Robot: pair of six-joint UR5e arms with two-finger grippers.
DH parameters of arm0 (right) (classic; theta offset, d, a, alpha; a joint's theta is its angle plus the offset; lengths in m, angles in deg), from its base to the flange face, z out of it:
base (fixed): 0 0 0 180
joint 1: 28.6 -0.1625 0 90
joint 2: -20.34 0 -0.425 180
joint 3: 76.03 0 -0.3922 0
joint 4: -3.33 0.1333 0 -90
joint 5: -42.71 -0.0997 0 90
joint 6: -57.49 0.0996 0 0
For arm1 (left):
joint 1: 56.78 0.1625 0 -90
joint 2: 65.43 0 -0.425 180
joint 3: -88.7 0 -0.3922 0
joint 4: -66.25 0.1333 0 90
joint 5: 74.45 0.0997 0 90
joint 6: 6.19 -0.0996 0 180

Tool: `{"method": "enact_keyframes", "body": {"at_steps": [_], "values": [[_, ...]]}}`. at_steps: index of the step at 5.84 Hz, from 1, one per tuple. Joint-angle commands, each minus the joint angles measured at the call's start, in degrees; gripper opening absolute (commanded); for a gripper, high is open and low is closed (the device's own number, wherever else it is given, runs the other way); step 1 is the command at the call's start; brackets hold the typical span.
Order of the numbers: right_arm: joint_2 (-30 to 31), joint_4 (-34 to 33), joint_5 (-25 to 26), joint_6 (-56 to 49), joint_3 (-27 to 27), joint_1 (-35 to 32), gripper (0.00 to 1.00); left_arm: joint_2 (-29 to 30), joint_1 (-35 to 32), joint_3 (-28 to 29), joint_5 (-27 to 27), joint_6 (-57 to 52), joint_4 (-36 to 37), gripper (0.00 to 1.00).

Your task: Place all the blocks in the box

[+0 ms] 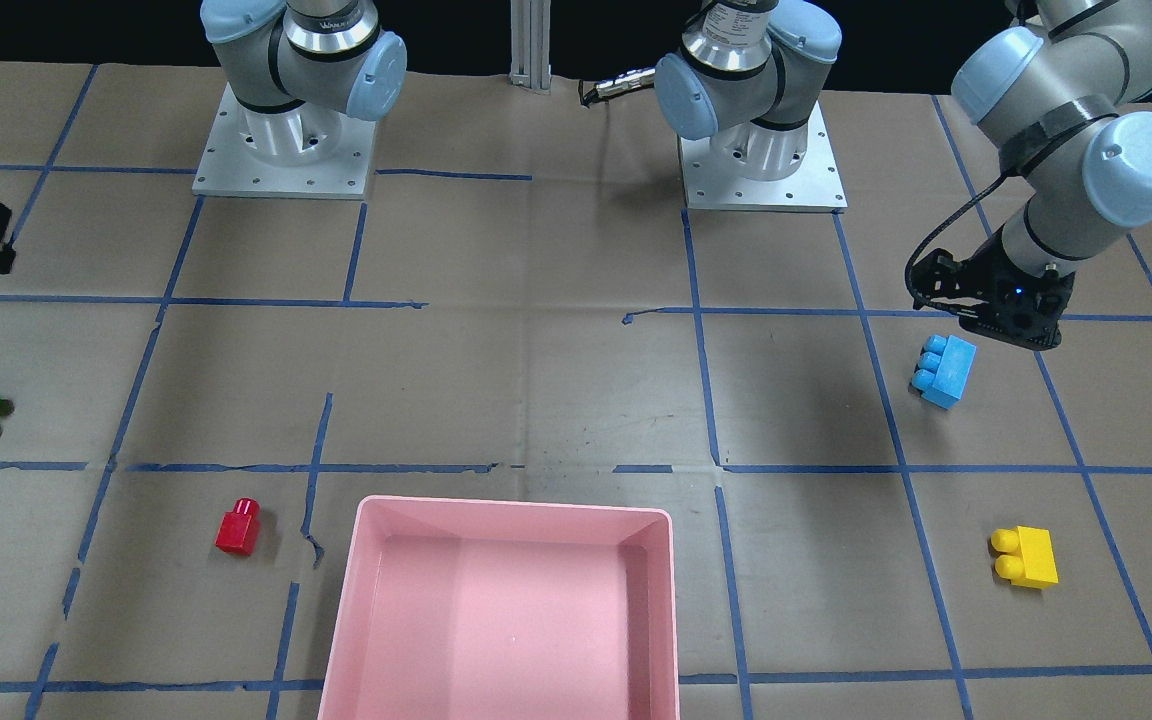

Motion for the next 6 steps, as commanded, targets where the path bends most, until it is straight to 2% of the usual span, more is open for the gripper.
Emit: {"method": "enact_keyframes", "body": {"at_steps": [1,3,5,6], "values": [[-5.45,-5.00,0.08,-12.67,0.00,14.51,1.00,3.79,1.33,-2.13,-0.30,-3.99,7.00,0.98],[-8.63,-10.98,0.35,-11.17,2.44,16.78,1.00,8.36,2.03,-2.21,-0.91,-13.57,13.15,0.95],[-10.82,-30.85,0.26,-10.10,14.53,16.78,1.00,11.27,5.02,-2.73,-2.75,-19.39,16.34,0.95],[-12.40,-33.91,0.08,-12.89,17.38,16.78,1.00,11.98,5.11,-2.91,-2.85,-20.19,18.26,0.94]]}}
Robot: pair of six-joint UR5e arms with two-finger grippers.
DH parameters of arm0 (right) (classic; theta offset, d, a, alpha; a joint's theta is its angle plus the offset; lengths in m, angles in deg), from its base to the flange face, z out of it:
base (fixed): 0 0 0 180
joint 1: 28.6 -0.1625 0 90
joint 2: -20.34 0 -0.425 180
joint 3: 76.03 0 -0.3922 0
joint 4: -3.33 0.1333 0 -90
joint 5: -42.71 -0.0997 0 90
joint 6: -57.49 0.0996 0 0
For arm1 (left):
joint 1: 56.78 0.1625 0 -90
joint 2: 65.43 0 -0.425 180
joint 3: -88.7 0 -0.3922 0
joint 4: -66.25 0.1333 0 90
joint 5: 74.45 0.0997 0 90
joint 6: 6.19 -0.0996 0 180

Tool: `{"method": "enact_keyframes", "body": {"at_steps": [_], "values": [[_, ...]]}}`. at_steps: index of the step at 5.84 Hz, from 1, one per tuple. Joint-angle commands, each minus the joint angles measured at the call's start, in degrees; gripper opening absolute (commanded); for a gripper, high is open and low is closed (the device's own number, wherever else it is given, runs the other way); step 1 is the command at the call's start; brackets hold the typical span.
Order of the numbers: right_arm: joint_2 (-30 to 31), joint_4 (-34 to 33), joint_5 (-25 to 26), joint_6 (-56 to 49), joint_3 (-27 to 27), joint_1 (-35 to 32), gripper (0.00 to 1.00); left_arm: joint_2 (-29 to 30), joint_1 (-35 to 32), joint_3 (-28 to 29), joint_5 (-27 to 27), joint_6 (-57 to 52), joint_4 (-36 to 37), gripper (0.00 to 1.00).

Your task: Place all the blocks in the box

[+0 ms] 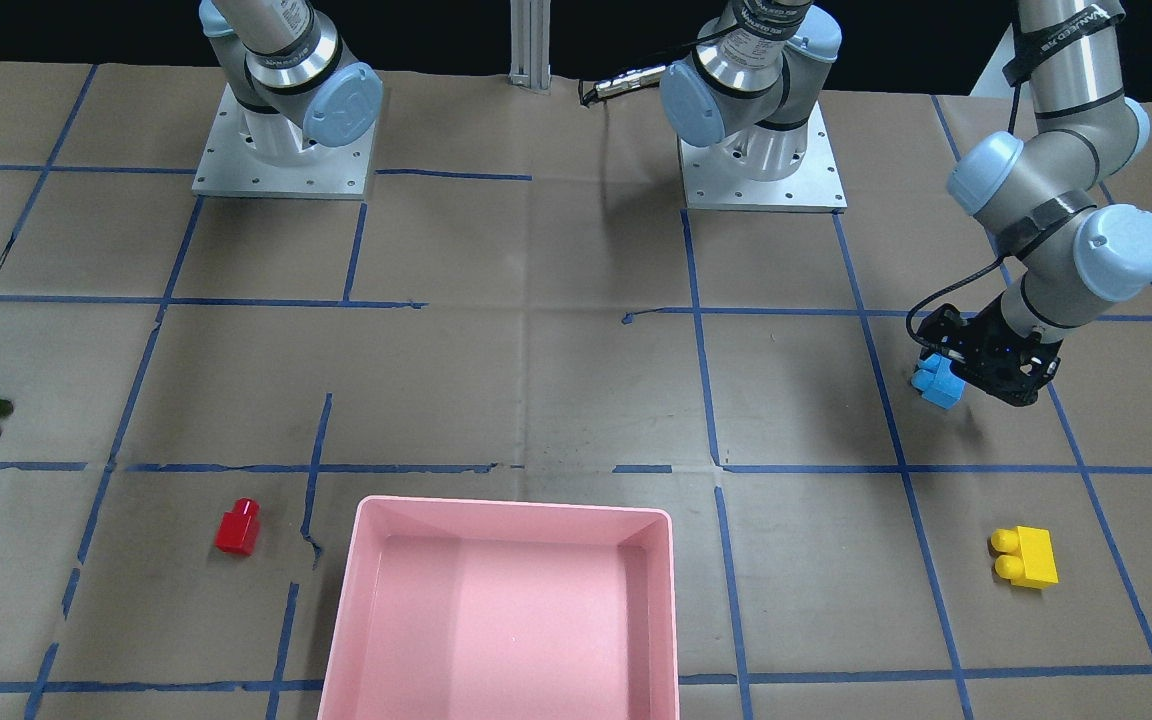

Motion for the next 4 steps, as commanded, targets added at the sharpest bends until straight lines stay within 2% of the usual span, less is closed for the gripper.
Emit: {"method": "enact_keyframes", "body": {"at_steps": [1,4], "values": [[-3.68,-5.37,-0.23,-5.89,3.98,0.02,1.00,1.83,0.46,-0.67,-0.40,-1.33,1.40,0.95],[-7.04,-9.75,0.12,-5.32,7.05,0.20,1.00,2.01,0.47,-3.31,0.21,-1.33,1.49,0.94]]}}
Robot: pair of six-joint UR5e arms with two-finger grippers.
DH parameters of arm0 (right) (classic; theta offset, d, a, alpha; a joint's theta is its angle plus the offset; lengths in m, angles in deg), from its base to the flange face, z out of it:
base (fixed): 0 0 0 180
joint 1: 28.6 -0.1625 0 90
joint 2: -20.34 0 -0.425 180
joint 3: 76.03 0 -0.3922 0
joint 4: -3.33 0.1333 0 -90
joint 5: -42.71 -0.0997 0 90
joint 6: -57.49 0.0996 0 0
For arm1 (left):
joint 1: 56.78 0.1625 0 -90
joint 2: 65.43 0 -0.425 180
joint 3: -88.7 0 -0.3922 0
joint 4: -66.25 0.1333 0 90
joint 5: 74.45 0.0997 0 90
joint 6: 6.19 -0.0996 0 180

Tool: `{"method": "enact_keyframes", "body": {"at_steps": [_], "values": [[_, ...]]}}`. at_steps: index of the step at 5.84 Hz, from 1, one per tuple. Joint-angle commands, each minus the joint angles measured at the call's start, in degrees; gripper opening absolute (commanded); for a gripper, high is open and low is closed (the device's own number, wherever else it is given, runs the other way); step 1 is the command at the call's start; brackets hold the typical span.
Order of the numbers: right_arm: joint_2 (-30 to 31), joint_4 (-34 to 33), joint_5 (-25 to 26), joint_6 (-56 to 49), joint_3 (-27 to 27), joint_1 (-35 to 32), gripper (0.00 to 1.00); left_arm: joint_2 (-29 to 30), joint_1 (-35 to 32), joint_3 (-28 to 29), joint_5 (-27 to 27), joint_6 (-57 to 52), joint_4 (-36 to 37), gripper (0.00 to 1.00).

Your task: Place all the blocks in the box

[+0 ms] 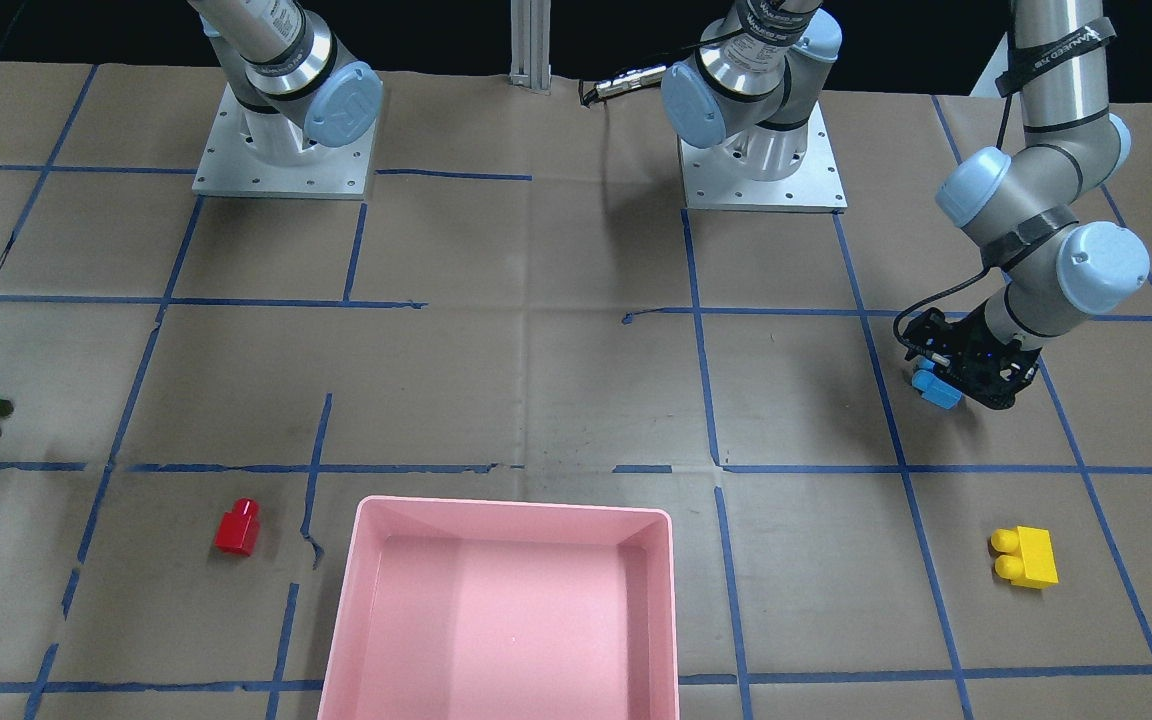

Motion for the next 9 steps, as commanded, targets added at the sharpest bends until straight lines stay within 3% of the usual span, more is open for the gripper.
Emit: {"method": "enact_keyframes", "body": {"at_steps": [1,2,3,4,5,6,8,9], "values": [[-1.83,-2.79,0.13,2.55,1.66,0.58,1.00,0.40,0.09,-0.35,0.24,-0.02,0.27,0.88],[-3.49,-4.64,1.43,2.83,1.67,0.59,1.00,0.32,0.35,-0.35,0.15,-0.02,0.27,0.75],[-3.94,-4.83,1.88,3.79,1.93,0.59,1.00,0.31,0.35,-0.44,0.15,-0.02,0.27,0.73],[-3.95,-4.92,1.89,4.15,3.41,0.59,1.00,0.31,0.35,-0.62,0.15,-0.02,0.18,0.62],[-3.86,-5.00,1.89,5.20,3.69,0.59,0.99,-0.64,0.35,-0.44,0.07,0.06,-0.08,0.21],[-3.86,-6.92,1.89,6.43,3.60,0.59,0.89,-0.83,0.35,-0.18,-0.20,0.07,-0.17,0.00],[-3.69,-7.29,1.89,6.97,3.52,0.59,0.67,-2.57,-0.95,2.96,-0.90,2.68,-4.96,0.00],[-3.60,-7.29,1.89,7.05,3.51,0.59,0.58,-2.59,-2.70,9.51,-3.69,5.49,-13.88,0.00]]}}
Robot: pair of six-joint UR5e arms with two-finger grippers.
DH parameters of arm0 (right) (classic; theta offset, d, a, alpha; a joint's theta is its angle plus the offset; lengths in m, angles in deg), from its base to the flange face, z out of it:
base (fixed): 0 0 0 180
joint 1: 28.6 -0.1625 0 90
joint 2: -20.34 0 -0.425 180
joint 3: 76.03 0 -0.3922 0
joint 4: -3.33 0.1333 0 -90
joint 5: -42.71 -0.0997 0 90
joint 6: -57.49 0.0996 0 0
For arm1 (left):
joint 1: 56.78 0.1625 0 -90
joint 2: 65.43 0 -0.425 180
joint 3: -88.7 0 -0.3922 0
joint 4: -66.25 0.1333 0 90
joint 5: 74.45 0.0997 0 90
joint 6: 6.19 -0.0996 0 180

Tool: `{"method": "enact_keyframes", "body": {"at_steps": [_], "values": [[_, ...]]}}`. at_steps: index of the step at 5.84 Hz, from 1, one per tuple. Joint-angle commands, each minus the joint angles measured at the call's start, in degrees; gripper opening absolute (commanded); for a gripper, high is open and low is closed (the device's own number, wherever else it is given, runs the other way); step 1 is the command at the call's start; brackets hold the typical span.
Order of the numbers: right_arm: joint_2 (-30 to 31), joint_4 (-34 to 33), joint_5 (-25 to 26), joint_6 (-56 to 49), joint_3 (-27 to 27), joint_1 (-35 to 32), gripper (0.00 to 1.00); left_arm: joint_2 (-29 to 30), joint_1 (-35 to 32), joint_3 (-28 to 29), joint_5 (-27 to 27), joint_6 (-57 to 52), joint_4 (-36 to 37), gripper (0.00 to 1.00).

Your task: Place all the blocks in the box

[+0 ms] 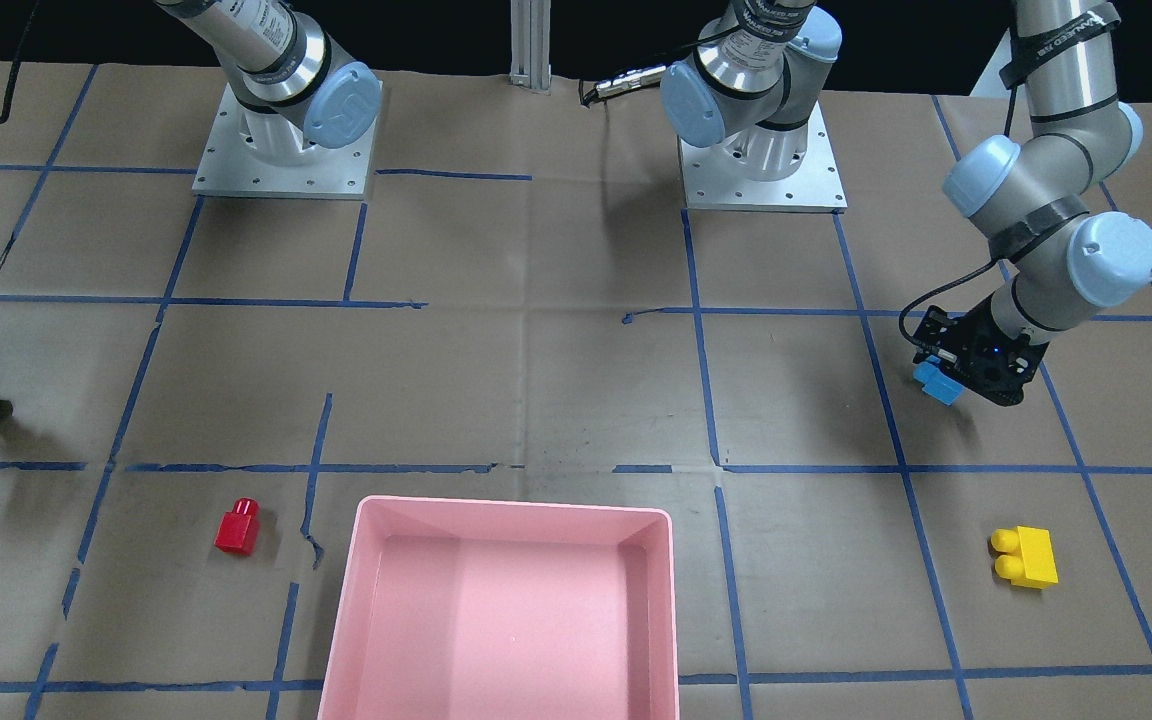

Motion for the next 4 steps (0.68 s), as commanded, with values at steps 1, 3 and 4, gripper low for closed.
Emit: {"method": "enact_keyframes", "body": {"at_steps": [1,3,4], "values": [[0.19,-0.06,0.00,0.12,-0.29,0.00,0.55,0.94,-4.16,13.32,-4.10,5.72,-15.81,0.00],[1.06,0.37,0.52,0.38,-0.90,0.00,0.52,4.01,-16.51,24.88,-5.18,22.46,-21.60,0.00],[3.42,1.86,1.57,2.47,-2.13,-0.43,0.52,5.68,-22.41,28.66,-5.35,32.98,-22.22,0.00]]}}
